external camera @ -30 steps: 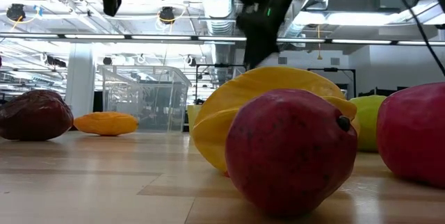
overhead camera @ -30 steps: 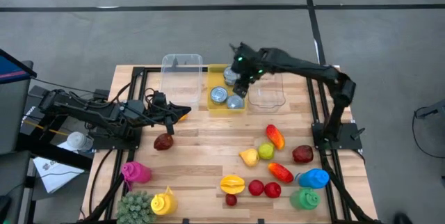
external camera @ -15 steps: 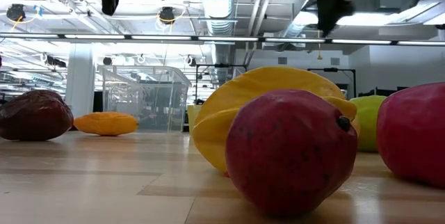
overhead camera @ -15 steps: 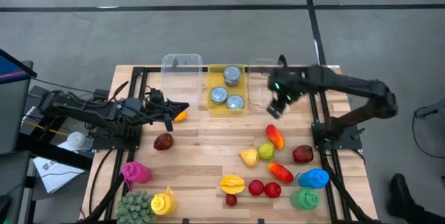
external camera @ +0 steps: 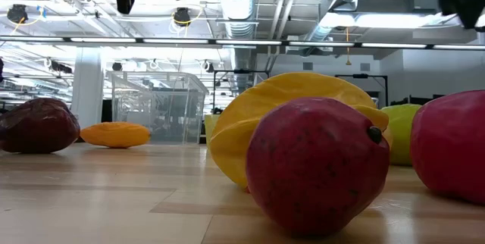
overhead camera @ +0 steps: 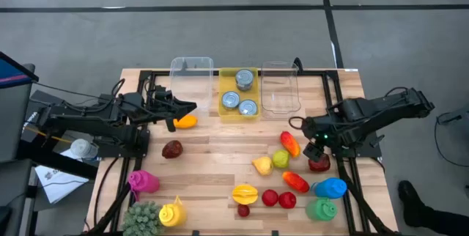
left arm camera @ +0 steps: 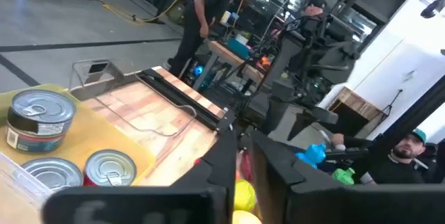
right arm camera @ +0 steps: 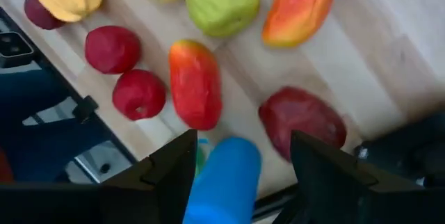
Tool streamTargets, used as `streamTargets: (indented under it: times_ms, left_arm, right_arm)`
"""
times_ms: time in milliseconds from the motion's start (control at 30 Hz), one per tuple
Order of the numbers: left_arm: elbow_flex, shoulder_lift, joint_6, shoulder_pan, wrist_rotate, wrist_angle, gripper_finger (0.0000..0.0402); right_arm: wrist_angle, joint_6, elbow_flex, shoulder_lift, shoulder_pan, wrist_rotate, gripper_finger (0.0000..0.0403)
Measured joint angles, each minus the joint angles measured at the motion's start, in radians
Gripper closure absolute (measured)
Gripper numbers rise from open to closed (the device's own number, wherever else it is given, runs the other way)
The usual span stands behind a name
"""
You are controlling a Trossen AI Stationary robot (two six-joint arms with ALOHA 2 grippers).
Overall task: Pick & Place Food Item
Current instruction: Put the blue tumbler into the transparent bin
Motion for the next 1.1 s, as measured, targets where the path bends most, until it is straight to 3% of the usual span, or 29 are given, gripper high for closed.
streamTargets:
  times_ms: [133, 267, 533, 767, 1100]
  left_arm:
    - [0.000, -0.002, -0.008, 0.038, 0.031, 0.000, 0.0321]
    - [0.000, -0.002, -0.011, 0.068, 0.051, 0.000, 0.0284]
    - [0.000, -0.002, -0.026, 0.101, 0.052, 0.002, 0.0231]
    - [0.000, -0.002, -0.085, 0.138, 0.112, 0.002, 0.0214]
    - [0.000, -0.002, -0.088, 0.144, 0.114, 0.002, 0.0214]
  right_arm:
    - [0.010, 0.097, 0.035, -0.021, 0.077, 0.017, 0.0185]
    - [0.054, 0.161, 0.084, -0.047, 0.145, 0.113, 0.0188]
    - [0.132, 0.126, 0.194, -0.055, 0.210, 0.271, 0.0188]
    - [0.137, 0.063, 0.240, -0.055, 0.213, 0.274, 0.0188]
    - [0.127, -0.037, 0.241, -0.055, 0.266, 0.273, 0.0188]
